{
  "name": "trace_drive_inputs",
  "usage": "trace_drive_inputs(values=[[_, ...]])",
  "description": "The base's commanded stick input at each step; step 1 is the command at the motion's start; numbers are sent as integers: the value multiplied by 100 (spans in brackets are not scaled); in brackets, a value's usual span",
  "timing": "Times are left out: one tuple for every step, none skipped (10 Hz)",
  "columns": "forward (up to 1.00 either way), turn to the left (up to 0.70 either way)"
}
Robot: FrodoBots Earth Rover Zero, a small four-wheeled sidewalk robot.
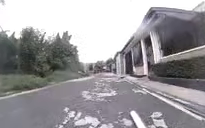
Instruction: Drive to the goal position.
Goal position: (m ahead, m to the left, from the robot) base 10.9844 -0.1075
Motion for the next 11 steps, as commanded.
trace_drive_inputs(values=[[50,-39],[50,-46],[50,-37],[50,-6],[50,0],[50,0],[50,0],[50,0],[50,0],[50,0],[50,0]])
